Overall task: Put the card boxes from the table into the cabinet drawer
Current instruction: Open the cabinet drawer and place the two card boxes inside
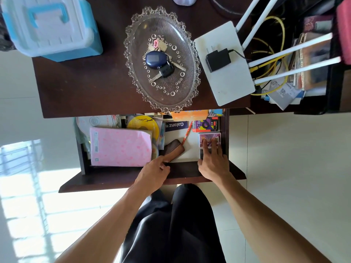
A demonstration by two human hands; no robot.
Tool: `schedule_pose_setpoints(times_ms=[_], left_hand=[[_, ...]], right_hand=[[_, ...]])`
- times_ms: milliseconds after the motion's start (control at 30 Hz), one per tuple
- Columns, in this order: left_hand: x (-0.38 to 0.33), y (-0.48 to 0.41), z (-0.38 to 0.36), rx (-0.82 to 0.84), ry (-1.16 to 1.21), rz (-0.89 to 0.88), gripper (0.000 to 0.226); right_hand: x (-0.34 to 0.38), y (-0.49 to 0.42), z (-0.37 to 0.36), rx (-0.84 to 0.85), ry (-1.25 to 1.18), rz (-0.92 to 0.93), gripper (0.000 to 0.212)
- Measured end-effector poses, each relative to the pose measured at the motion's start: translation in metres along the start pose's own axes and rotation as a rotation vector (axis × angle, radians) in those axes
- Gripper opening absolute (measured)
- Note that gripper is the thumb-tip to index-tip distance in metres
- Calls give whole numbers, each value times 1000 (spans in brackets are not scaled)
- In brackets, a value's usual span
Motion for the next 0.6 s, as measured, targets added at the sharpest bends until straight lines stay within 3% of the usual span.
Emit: schedule_pose_setpoints(times_ms=[600], left_hand=[[12, 12, 14, 69, -74, -28, 22]], right_hand=[[-3, -4, 17, 181, -54, -5, 77]])
Point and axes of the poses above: each hand's wrist, its own y-axis away from the middle knuckle, its own z-axis out of the back of the hand, x = y × z, the point moved 2 cm from there along -y, towards the middle knuckle, and after that the axes turned 4 degrees about y, right-handed, at the moved point
